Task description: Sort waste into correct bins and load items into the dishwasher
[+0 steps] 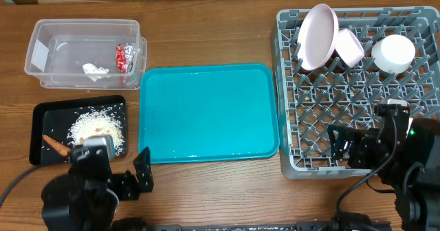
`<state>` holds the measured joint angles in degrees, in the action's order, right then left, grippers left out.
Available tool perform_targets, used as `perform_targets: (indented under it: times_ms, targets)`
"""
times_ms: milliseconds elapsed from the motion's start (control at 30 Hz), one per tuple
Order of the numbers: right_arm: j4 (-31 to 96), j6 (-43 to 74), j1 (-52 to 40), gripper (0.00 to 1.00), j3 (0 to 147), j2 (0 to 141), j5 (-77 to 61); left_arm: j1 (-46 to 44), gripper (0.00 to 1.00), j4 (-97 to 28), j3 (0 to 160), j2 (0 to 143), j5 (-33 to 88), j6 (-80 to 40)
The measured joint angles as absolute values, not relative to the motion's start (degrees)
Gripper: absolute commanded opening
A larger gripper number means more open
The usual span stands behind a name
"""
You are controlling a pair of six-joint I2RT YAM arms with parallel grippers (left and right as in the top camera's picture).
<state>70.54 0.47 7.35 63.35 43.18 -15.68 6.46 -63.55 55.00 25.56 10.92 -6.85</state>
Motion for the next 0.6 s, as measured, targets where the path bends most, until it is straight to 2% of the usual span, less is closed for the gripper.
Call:
perform_targets:
  times_ms: [500,600]
  targets:
    - [70.3,0.4,7.4,1.0,63.1,43.1,-15.6,6.5,1.0,-72.3,54.5,23.4,10.9,-6.9]
    - [66.9,0.2,7.4,1.0,61.4,41.9,-15.6,6.5,1.0,-72.5,54.5,23.4,10.9,-6.9]
